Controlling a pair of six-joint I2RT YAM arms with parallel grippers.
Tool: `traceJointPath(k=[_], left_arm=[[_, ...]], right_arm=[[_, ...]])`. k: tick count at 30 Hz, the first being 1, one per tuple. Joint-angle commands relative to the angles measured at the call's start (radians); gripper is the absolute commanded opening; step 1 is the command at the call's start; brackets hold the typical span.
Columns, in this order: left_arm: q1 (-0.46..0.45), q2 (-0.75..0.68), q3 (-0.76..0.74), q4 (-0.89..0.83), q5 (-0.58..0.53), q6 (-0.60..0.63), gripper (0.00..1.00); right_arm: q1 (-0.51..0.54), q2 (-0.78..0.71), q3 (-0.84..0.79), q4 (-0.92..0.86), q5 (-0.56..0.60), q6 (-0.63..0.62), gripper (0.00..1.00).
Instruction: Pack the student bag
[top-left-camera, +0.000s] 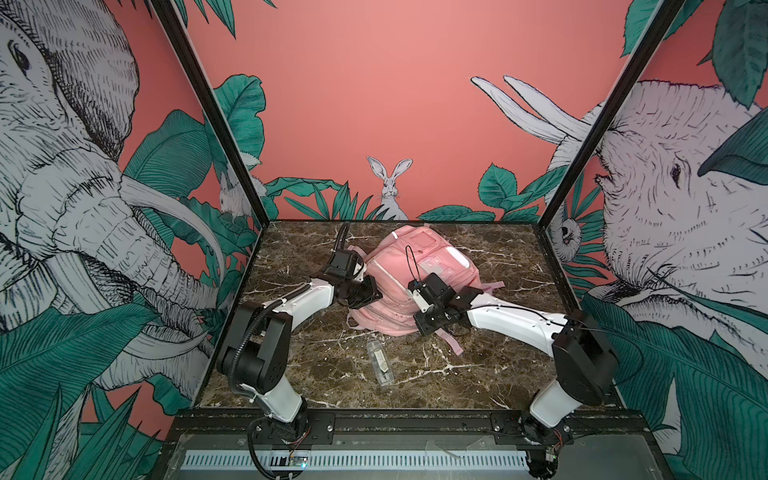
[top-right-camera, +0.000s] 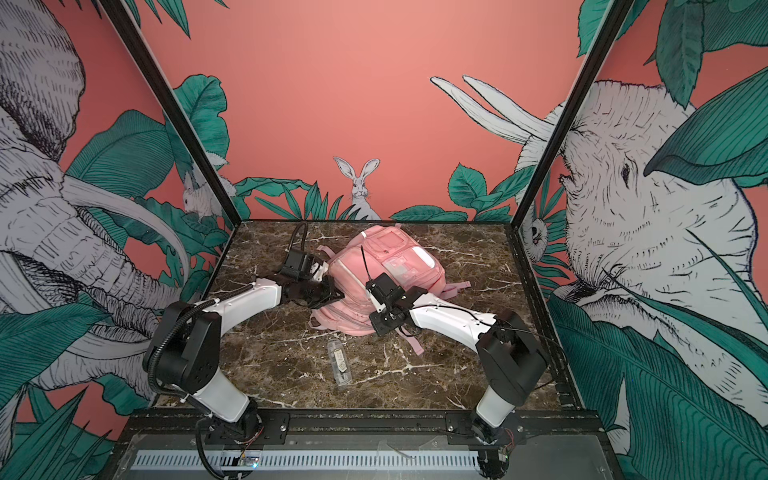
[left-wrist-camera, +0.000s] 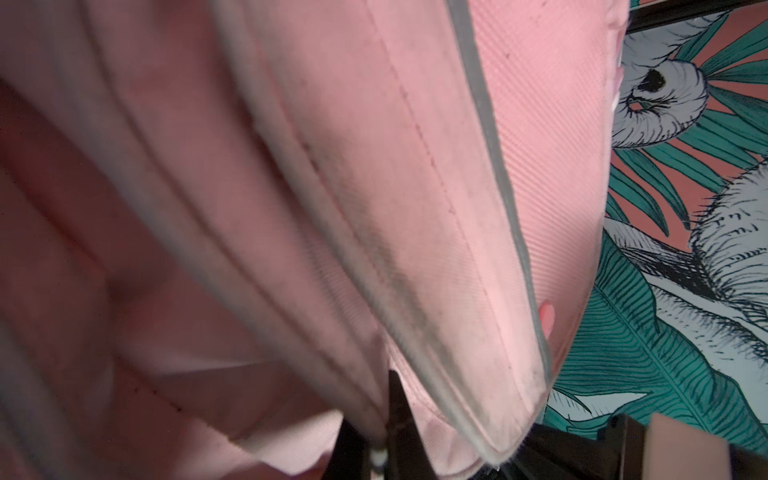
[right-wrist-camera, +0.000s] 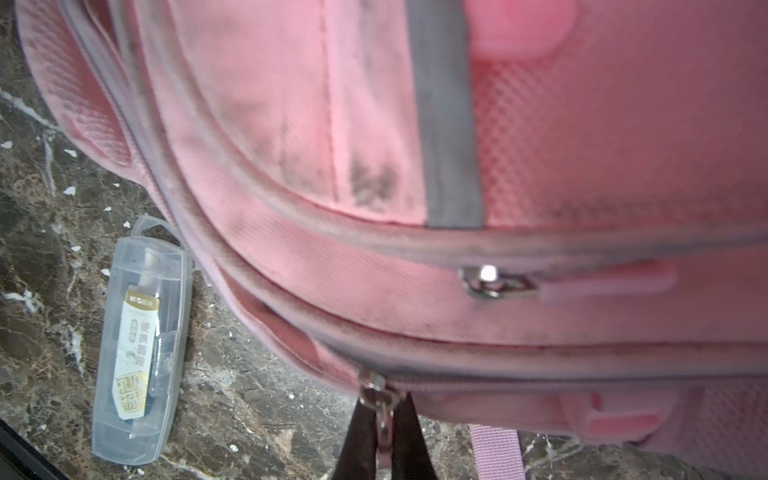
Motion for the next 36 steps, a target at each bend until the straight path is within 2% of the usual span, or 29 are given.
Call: traceJointPath(k=[1, 14, 25, 29, 32, 36], left_arm=[[0.031, -0.055, -0.009, -0.014, -0.072, 0.038, 0.0], [0.052, -0.081, -0.025, -0.038, -0.085, 0.059, 0.0], [0.081, -0.112, -0.044, -0.051, -0.085, 0.074, 0.0], [0.082, -0.103, -0.045, -0.033, -0.069, 0.066, 0.0], [0.08, -0.088, -0.047, -0.007, -0.05, 0.05, 0.0], [0.063, -0.081, -0.049, 0.011, -0.044, 0.035, 0.0]], right_arm=[[-0.032, -0.062, -0.023, -0.097, 0.028, -0.008, 0.0], [-0.149, -0.099, -0.074, -0.093, 0.027, -0.023, 0.0], [-0.312, -0.089, -0.06, -0.102, 0.033, -0.04, 0.0], [-0.324, -0.063, -0.028, -0.103, 0.03, -0.042, 0.0], [-0.323, -0.052, -0.02, -0.096, -0.016, -0.038, 0.0], [-0.31, -0.089, -0.056, -0.063, -0.094, -0.026, 0.23]])
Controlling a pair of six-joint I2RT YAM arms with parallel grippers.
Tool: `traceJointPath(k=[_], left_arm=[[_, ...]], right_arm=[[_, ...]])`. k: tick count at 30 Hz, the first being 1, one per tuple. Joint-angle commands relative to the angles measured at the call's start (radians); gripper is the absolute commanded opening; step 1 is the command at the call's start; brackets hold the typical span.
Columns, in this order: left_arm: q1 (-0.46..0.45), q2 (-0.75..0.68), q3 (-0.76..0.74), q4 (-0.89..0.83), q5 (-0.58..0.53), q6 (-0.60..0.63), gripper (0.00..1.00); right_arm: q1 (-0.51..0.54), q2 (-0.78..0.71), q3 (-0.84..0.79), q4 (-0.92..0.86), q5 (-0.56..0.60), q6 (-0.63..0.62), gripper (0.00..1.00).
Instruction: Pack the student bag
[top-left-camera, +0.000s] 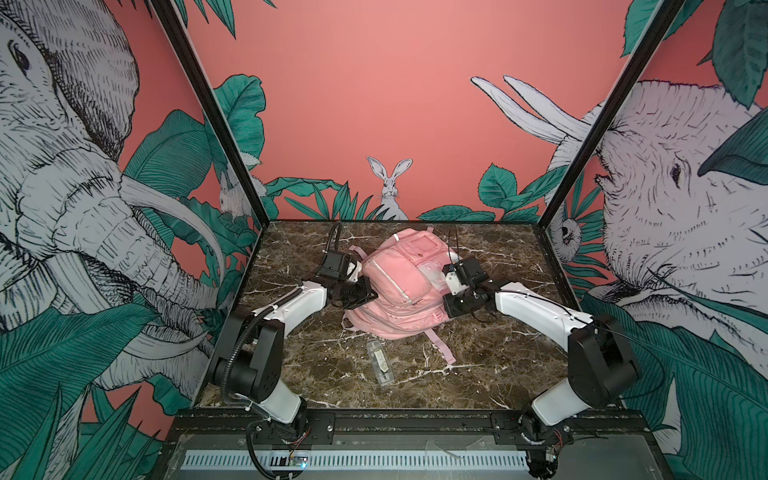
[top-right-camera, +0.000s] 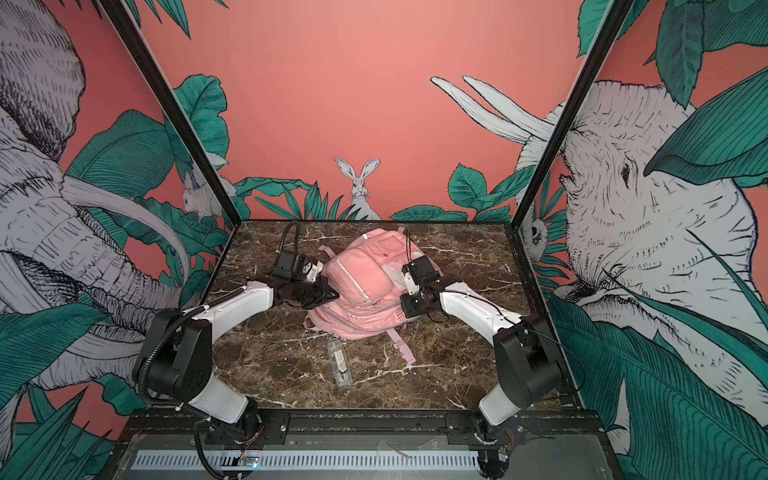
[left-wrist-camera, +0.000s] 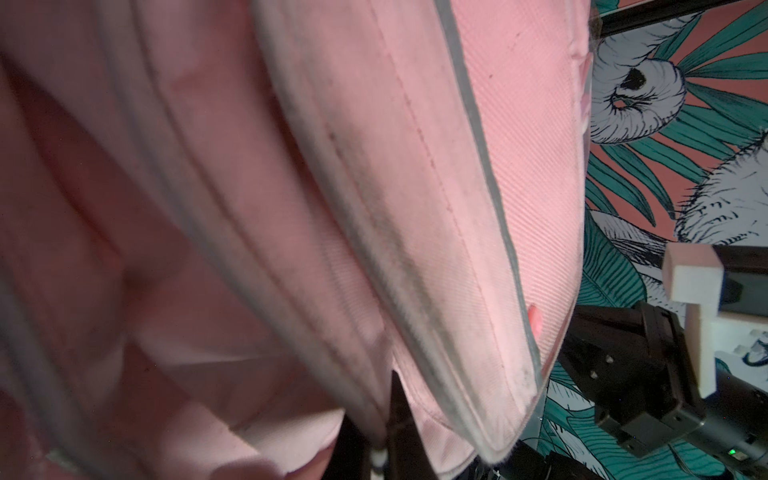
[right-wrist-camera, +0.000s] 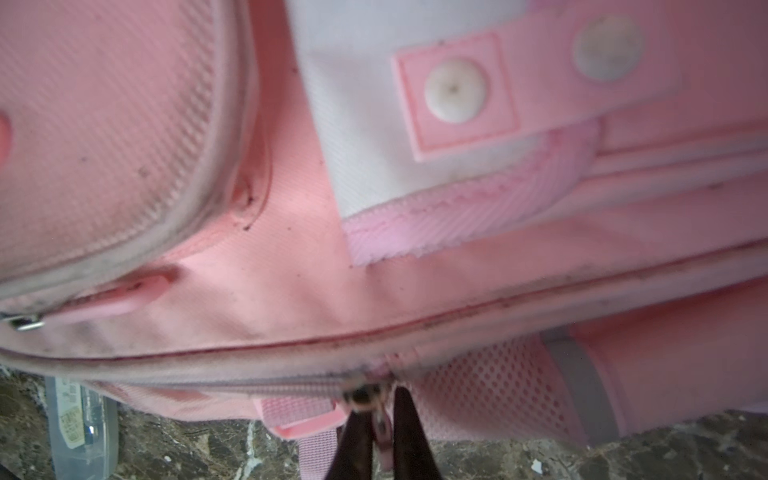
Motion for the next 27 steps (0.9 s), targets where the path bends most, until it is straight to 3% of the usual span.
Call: traceJointPath(k=[1, 4, 11, 22, 27], left_arm=[[0.015, -0.016, -0.008, 0.025, -0.058, -0.008, 0.0], [-0.008, -0.016, -0.008, 0.034, -0.058, -0.02, 0.0], [-0.041, -0.018, -0.008, 0.05, -0.06, -0.047, 0.0], [-0.045, -0.018, 0.0, 0.036, -0.063, -0.049, 0.0], [-0.046, -0.021, 0.001, 0.033, -0.062, -0.051, 0.0]], right_arm=[[-0.012, -0.049, -0.031, -0.02, -0.015, 0.02, 0.3], [0.007, -0.107, -0.064, 0.005, -0.042, 0.036, 0.42], [0.098, -0.168, -0.065, 0.074, -0.063, 0.043, 0.47], [0.129, -0.027, 0.032, 0.204, -0.167, 0.048, 0.64], [0.131, 0.059, 0.075, 0.223, -0.195, 0.048, 0.66]])
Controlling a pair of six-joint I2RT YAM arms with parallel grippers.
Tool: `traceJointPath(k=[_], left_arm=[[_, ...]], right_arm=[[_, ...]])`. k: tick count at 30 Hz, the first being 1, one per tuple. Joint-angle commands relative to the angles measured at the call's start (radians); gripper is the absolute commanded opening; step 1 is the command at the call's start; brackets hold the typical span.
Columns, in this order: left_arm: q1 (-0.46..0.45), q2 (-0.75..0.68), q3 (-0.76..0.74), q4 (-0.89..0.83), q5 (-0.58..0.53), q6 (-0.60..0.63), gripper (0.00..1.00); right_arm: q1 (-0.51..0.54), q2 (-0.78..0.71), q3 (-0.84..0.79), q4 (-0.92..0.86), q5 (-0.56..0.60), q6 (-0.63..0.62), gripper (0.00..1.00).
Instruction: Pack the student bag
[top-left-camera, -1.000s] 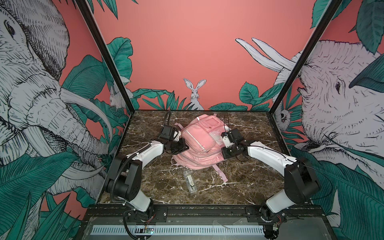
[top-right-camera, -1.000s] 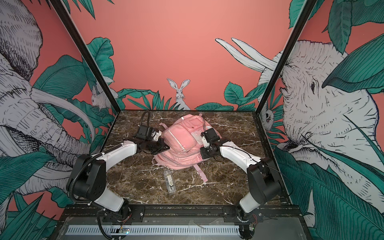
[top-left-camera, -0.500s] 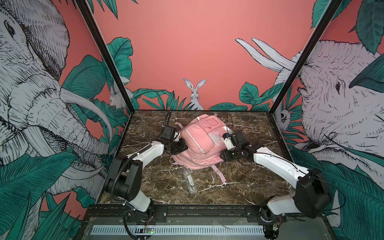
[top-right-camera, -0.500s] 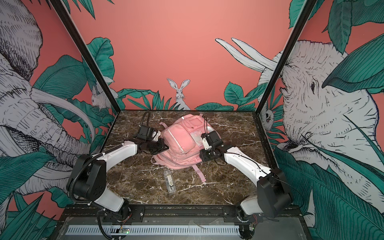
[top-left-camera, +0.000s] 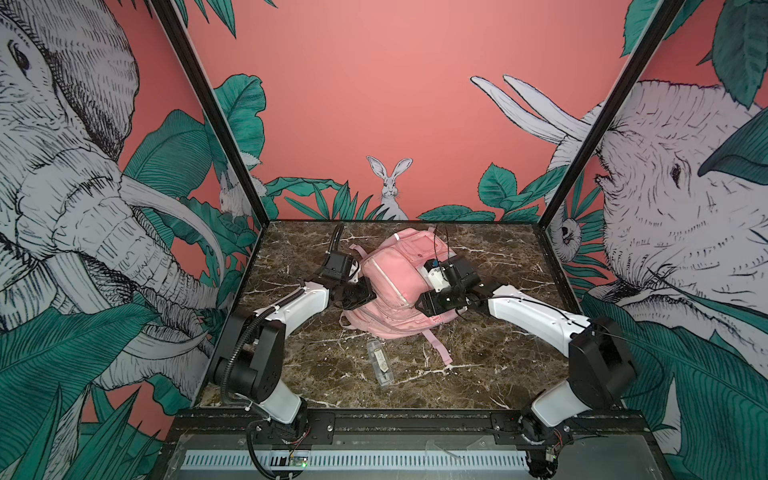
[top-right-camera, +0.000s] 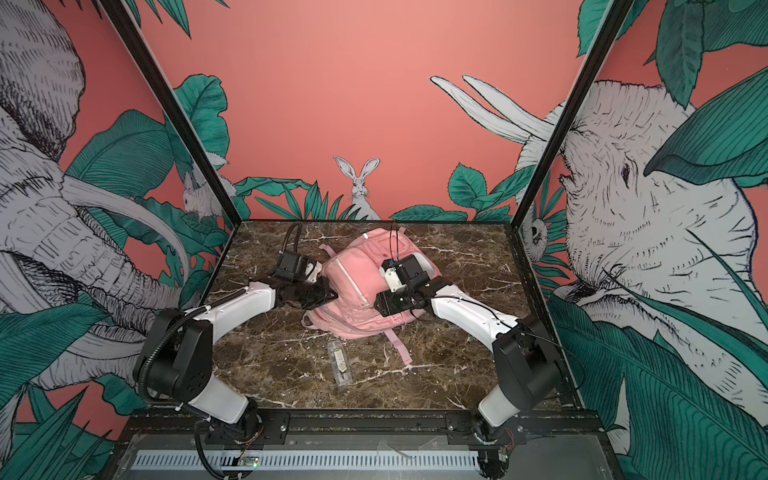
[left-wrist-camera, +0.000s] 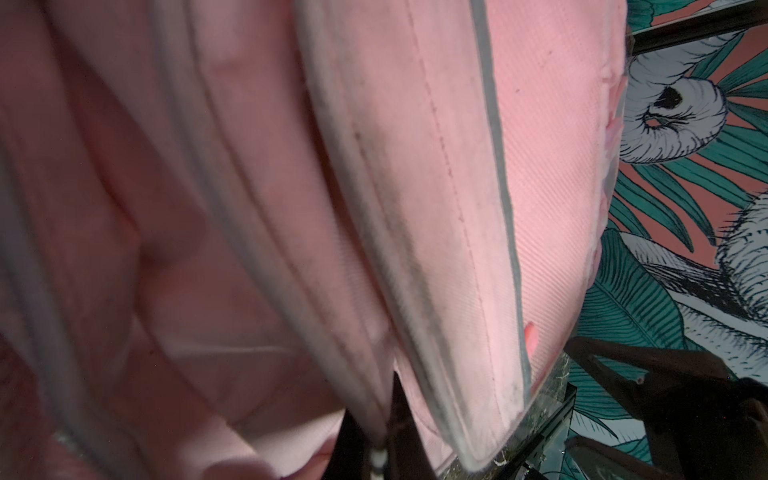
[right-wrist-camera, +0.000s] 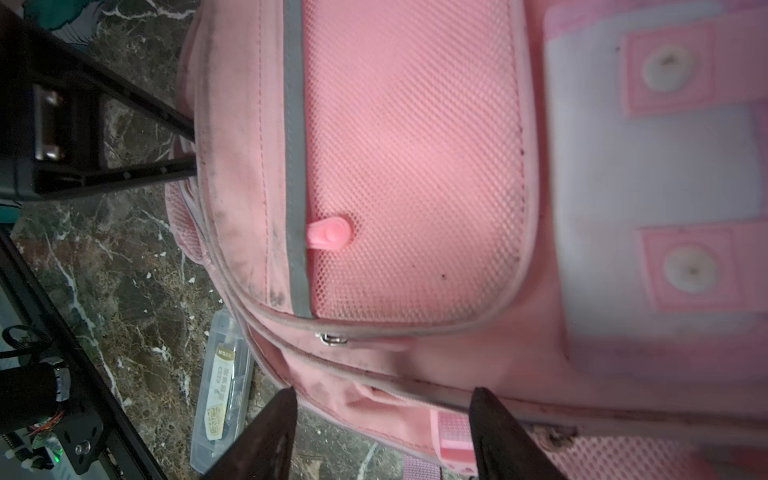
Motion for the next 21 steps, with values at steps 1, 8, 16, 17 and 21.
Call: traceJointPath(k=[1, 8, 16, 17, 21], left_arm=[[-0.009, -0.023, 0.001, 0.031, 0.003, -0.009, 0.0], [-0.01, -0.026, 0.003, 0.027, 0.002, -0.01, 0.0], [-0.016, -0.02, 0.005, 0.036, 0.001, -0.015, 0.0], [-0.016, -0.018, 0.005, 0.037, 0.002, -0.015, 0.0], [-0.016, -0.016, 0.009, 0.038, 0.0, -0.016, 0.0]], right_arm=[[0.007, 0.053, 0.035, 0.044, -0.035, 0.001, 0.66], [0.008, 0.092, 0.03, 0.072, -0.077, 0.019, 0.66], [0.042, 0.078, -0.015, 0.114, -0.139, 0.034, 0.61], [0.048, 0.072, -0.023, 0.115, -0.141, 0.032, 0.61], [0.065, 0.041, -0.069, 0.115, -0.159, 0.027, 0.57]])
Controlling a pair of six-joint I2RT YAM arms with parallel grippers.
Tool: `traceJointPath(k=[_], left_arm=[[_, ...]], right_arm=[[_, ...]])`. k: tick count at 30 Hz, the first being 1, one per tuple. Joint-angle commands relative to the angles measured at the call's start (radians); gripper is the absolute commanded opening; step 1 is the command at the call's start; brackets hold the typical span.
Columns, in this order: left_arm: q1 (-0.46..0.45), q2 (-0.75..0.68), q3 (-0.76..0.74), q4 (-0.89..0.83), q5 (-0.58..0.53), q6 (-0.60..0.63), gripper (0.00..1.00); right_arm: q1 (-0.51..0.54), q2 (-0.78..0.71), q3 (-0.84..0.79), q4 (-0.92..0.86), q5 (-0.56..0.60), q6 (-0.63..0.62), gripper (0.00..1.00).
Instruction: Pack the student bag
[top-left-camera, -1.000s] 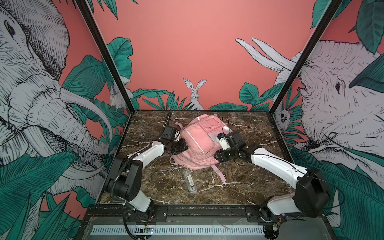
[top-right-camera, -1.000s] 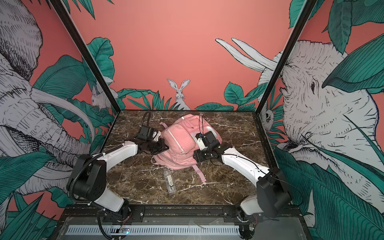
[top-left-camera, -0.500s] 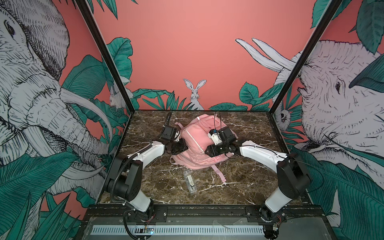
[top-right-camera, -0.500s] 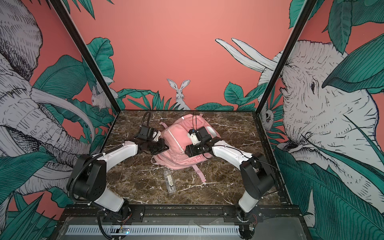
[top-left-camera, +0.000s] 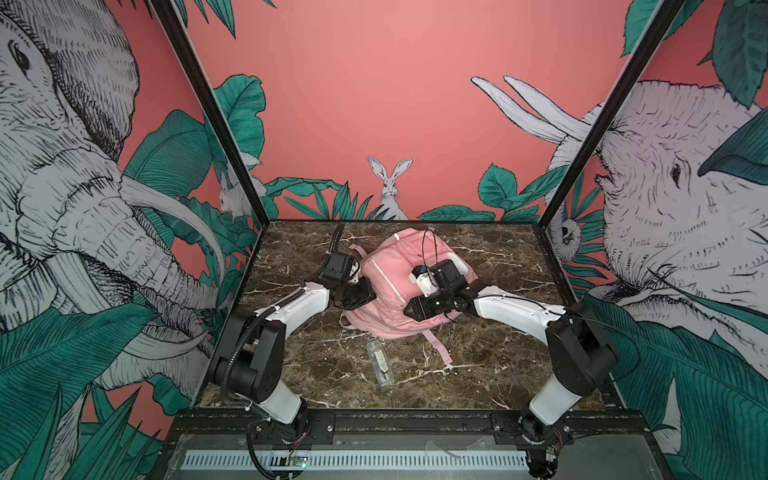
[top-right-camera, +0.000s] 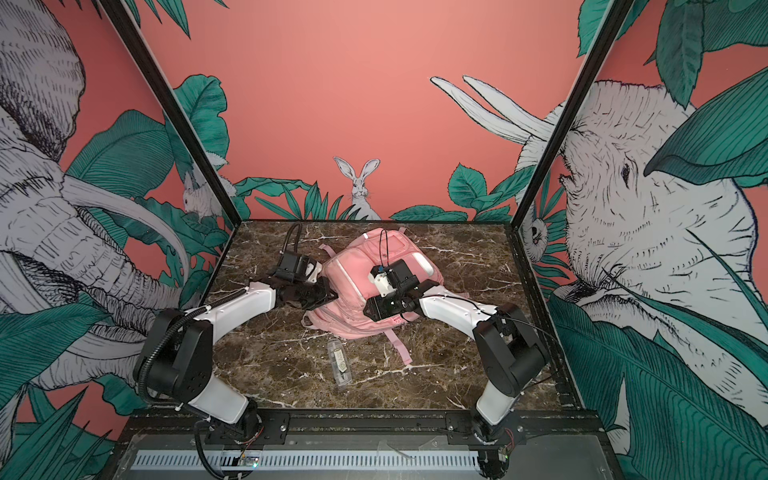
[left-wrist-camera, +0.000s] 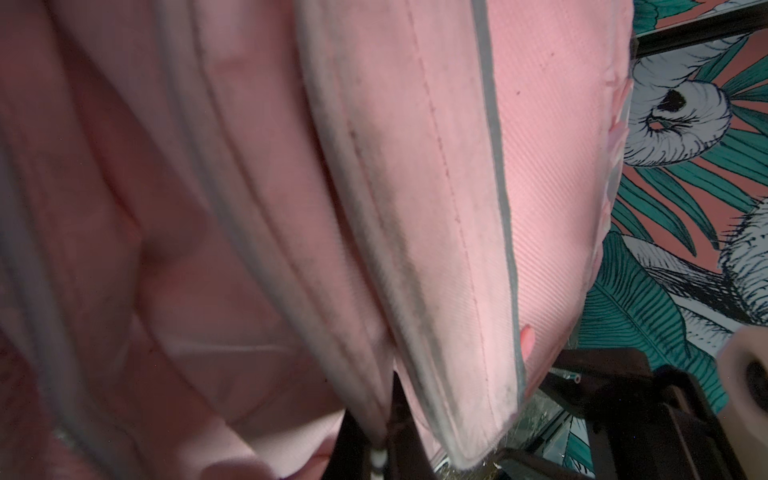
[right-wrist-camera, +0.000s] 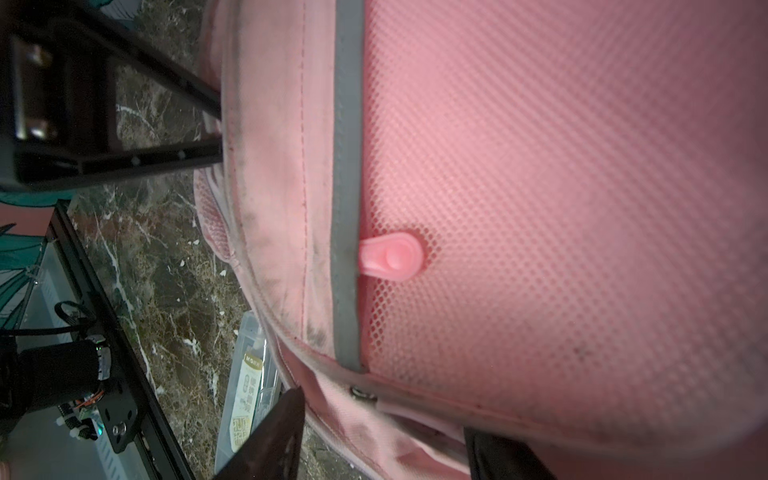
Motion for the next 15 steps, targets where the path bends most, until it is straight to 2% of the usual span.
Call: traceJointPath(k=[1, 8, 15], left_arm=[[-0.011, -0.015, 0.011, 0.04, 0.007, -0.007, 0.0], [-0.011, -0.005, 0.009, 0.048, 0.008, -0.01, 0.0], [-0.011, -0.006, 0.01, 0.051, 0.011, -0.014, 0.0]], right_arm=[[0.023, -0.052, -0.04, 0.003, -0.051, -0.001, 0.55], [0.058, -0.169, -0.132, 0.06, -0.166, 0.017, 0.45], [0.06, -0.224, -0.117, -0.009, 0.145, 0.005, 0.33]])
